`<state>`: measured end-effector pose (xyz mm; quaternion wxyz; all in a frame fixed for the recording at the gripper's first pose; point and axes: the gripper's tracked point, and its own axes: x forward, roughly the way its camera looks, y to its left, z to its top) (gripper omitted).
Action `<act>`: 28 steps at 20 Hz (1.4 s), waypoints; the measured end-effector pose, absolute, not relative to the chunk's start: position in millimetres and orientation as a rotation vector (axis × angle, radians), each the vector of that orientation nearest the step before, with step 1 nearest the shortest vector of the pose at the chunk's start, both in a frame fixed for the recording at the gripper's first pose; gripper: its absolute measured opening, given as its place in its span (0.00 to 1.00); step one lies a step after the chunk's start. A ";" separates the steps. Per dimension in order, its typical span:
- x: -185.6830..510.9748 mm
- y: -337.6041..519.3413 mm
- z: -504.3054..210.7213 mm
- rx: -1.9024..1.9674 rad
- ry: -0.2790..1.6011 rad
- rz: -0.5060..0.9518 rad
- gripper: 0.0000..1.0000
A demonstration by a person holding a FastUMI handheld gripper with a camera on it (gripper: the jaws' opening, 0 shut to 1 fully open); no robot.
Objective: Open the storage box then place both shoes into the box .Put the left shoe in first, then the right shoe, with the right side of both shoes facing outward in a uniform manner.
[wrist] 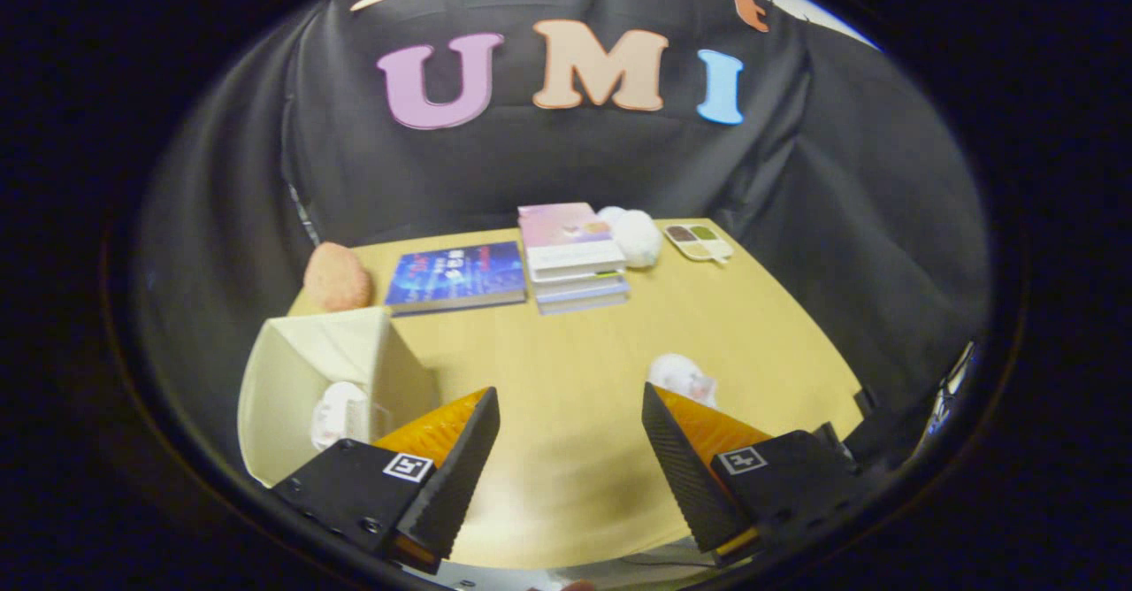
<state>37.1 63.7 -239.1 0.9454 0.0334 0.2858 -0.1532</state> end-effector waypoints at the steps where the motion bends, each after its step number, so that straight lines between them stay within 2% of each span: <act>1: 33.5 46.8 -247.8 0.060 0.596 -0.339 1.00; 8: -3.8 -43.7 -303.1 -0.023 0.725 -0.478 1.00; 12: -15.4 -73.3 -336.2 -0.107 0.810 -0.495 1.00; 15: -19.0 -85.3 -356.3 -0.186 0.872 -0.491 0.95; 17: -13.6 -89.9 -367.8 -0.216 0.896 -0.482 0.92; 24: 13.3 -108.2 -393.6 -0.233 0.916 -0.473 0.90; 28: 34.5 -121.5 -400.9 -0.227 0.898 -0.464 0.82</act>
